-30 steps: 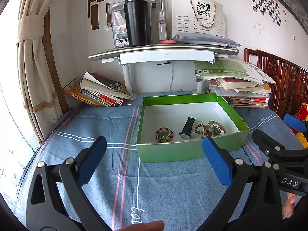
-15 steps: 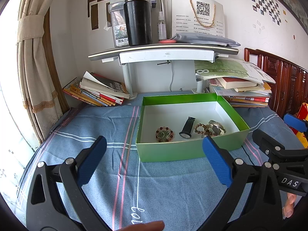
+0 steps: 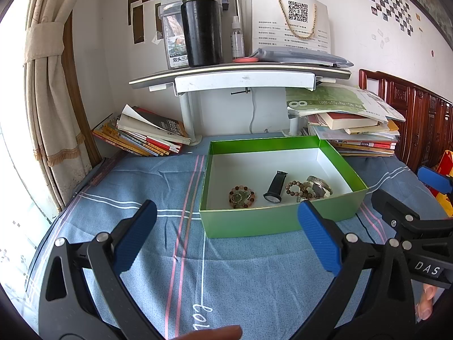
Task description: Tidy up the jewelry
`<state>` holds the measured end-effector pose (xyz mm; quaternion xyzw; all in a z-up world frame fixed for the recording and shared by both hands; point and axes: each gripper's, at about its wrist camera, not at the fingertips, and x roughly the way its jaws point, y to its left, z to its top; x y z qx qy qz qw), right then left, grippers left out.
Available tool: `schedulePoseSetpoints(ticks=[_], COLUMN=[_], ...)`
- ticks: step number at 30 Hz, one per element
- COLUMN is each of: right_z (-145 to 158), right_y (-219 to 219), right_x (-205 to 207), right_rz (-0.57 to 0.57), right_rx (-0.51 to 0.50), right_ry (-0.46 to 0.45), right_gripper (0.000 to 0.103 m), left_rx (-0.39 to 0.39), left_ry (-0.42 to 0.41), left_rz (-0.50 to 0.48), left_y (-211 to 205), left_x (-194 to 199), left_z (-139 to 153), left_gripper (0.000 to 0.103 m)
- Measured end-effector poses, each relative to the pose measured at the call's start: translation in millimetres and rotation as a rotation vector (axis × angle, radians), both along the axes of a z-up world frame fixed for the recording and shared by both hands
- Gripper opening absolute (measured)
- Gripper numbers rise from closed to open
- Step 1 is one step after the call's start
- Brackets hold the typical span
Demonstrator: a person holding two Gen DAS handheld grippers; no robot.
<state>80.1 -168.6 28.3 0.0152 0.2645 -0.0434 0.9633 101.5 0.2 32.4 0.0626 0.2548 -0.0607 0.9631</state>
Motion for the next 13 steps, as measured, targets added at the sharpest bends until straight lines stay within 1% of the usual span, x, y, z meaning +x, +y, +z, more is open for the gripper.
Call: schedulePoseSetpoints(ticks=[5, 8, 9, 11, 13], right_z=[-3.8, -12.8, -21.1, -46.4, -73.3], right_y=[-0.9, -8.3, -15.7, -41.6, -75.6], right_x=[0.1, 4.5, 7.4, 16.8, 26.0], right_rz=[-0.011, -0.020, -0.020, -0.034, -0.087], right_rx=[-0.004, 0.009, 0.014, 0.037, 0.055], right_ry=[0.012, 0.052, 0.088, 0.191, 0.283], right_gripper=[0.100, 0.100, 0.100, 0.100, 0.100], left_rx=[-0.006, -0.027, -0.027, -0.021, -0.016], left_ry=[0.013, 0.056, 0.080, 0.117, 0.151], left_rz=[-0.006, 0.009, 0.019, 0.044, 0.086], left_y=[1.3, 6.9, 11.4, 24.1, 43.9], left_x=[2.0, 7.9, 9.7, 10.4, 8.5], left_z=[-1.7, -7.7, -12.5, -24.5, -39.4], left_gripper=[0.099, 0.099, 0.099, 0.099, 0.099])
